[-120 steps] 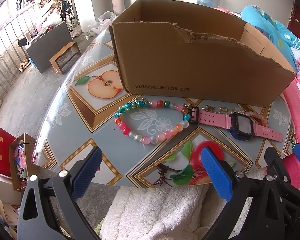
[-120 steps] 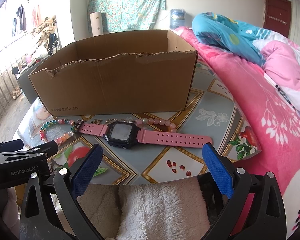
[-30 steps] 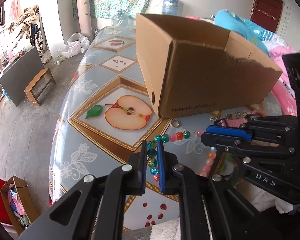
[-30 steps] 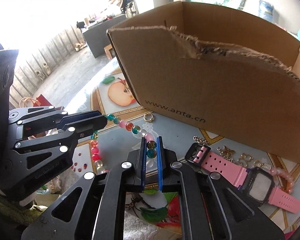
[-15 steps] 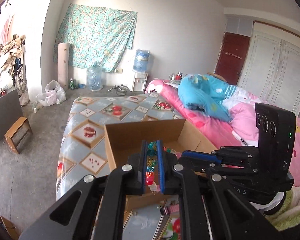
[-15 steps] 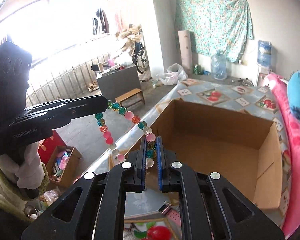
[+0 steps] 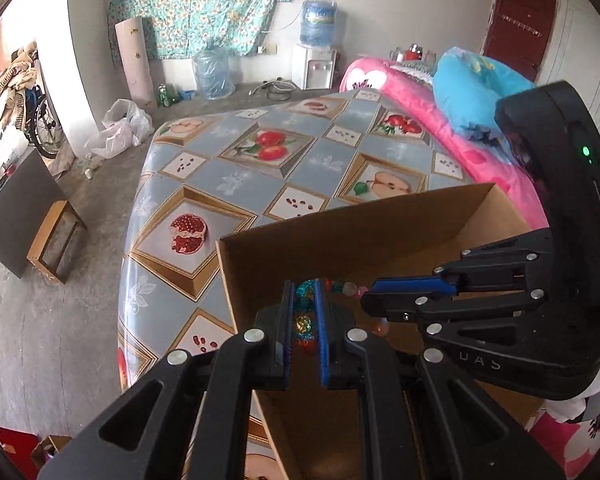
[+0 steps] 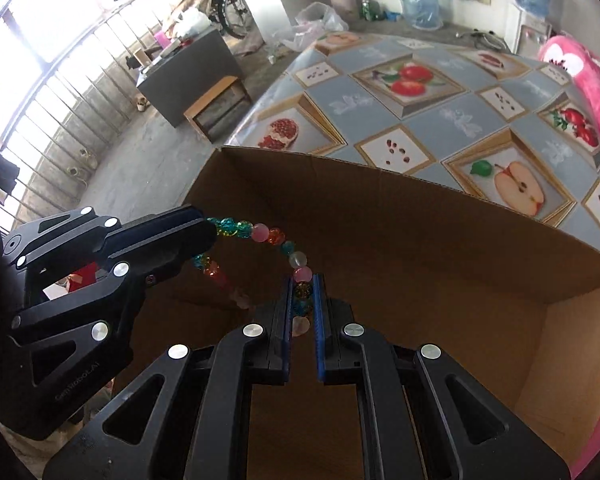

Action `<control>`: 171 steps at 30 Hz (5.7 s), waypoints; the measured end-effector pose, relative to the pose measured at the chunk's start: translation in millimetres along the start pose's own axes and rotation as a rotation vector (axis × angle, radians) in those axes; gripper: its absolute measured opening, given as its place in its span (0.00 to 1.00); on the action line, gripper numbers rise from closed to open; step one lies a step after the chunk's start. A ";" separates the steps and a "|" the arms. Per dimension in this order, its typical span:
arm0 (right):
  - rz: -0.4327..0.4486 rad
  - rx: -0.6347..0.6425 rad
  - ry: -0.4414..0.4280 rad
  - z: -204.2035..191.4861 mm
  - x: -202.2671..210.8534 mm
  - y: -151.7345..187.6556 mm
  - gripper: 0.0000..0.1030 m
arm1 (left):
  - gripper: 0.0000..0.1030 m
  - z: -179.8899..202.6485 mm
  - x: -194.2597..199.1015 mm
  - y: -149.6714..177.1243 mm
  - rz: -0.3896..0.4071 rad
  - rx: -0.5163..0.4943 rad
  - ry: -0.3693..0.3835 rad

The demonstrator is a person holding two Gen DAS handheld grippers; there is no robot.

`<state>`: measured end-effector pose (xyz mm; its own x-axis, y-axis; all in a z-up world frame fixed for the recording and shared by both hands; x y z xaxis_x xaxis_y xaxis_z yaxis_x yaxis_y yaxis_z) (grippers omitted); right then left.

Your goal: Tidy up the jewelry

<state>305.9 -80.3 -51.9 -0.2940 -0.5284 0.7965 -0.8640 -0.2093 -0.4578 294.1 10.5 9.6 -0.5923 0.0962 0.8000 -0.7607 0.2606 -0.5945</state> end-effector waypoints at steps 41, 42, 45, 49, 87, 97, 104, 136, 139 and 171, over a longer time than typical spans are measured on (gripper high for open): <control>0.556 -0.012 0.126 -5.6 197.9 128.8 0.47 | 0.42 -0.3 163.6 90.6 0.393 0.132 0.050; 0.563 -0.022 0.131 -3.1 198.2 138.0 0.48 | 0.42 3.7 164.7 97.8 0.393 0.129 0.057; 0.571 -0.049 0.162 3.5 193.5 167.5 0.48 | 0.43 16.0 164.4 119.0 0.371 0.122 0.094; 0.541 -0.096 0.148 11.1 175.5 201.1 0.48 | 0.43 39.3 154.2 147.0 0.311 0.096 0.145; 0.337 -0.061 0.126 23.5 52.9 235.5 0.43 | 0.43 114.5 22.2 200.0 -0.107 0.212 0.368; 0.356 -0.081 0.121 30.8 54.7 237.4 0.43 | 0.43 118.2 20.8 199.0 -0.110 0.186 0.336; 0.373 -0.092 0.099 36.0 55.8 244.7 0.43 | 0.42 118.8 17.3 197.1 -0.125 0.171 0.288; 0.330 -0.040 0.158 43.0 85.4 257.4 0.45 | 0.04 119.3 42.6 206.3 0.003 -0.056 0.143; 0.287 -0.022 0.173 39.8 90.8 261.7 0.45 | 0.03 113.6 43.4 215.4 -0.014 -0.040 0.161; 0.078 0.314 0.144 5.6 43.0 255.0 0.50 | 0.13 89.1 61.4 221.8 -0.057 0.096 0.266</control>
<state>75.2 -160.9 -136.6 -0.4282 -0.4361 0.7915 -0.6757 -0.4271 -0.6008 65.3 -11.3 -80.4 -0.4670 0.3359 0.8180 -0.8198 0.1821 -0.5429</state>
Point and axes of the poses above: each gripper's, at about its wrist camera, not at the fingertips, and x roughly against the way its jaws point, z to its right, y to its underside, the point moved 9 cm from there along -x, roughly the way its jaws point, and after that the axes turned 8 degrees about -y, right-handed, at the moved point
